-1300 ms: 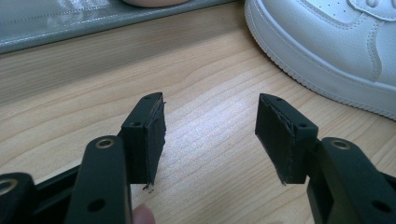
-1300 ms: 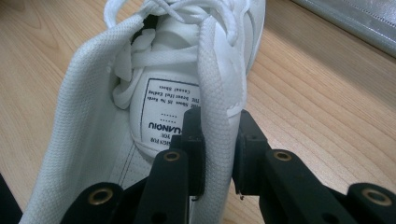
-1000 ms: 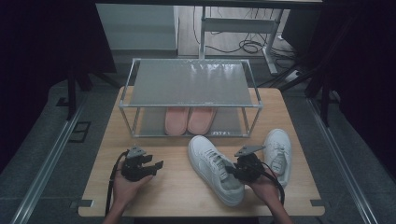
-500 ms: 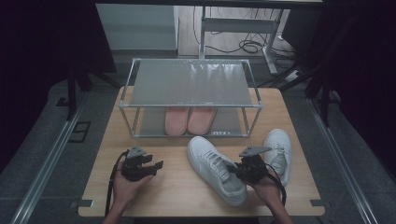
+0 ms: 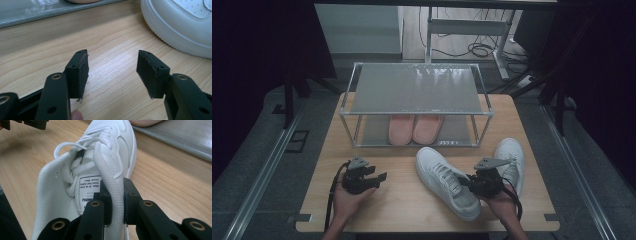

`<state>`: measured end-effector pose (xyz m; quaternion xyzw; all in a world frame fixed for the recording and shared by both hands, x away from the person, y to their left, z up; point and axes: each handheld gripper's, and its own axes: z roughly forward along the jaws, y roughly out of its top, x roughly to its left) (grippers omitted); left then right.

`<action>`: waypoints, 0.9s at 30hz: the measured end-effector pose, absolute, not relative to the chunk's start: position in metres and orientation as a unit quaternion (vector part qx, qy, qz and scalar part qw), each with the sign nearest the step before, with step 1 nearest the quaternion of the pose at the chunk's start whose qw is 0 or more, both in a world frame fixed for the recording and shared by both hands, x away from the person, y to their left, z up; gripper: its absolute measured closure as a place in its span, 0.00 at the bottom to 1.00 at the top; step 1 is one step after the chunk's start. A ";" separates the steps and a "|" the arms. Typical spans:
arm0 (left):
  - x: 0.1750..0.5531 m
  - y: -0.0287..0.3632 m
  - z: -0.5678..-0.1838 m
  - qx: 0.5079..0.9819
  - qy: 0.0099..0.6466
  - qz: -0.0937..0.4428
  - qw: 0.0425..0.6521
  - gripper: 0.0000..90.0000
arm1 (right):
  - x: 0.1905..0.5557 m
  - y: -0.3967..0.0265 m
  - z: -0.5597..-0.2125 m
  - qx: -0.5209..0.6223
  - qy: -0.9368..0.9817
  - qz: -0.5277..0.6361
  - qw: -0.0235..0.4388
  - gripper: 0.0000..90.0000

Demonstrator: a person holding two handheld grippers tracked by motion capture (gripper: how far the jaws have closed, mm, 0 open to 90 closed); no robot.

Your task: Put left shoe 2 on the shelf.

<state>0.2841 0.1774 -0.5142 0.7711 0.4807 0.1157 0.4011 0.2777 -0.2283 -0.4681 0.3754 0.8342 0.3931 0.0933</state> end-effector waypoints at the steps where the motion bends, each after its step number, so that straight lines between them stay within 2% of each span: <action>1: 0.284 0.177 -0.514 0.771 0.481 0.115 0.401 0.48 | 0.277 -0.229 -0.468 0.375 0.834 0.394 0.093 0.90; 27: 0.284 0.177 -0.514 0.771 0.481 0.113 0.402 0.48 | 0.265 -0.237 -0.439 0.351 0.817 0.442 0.114 0.90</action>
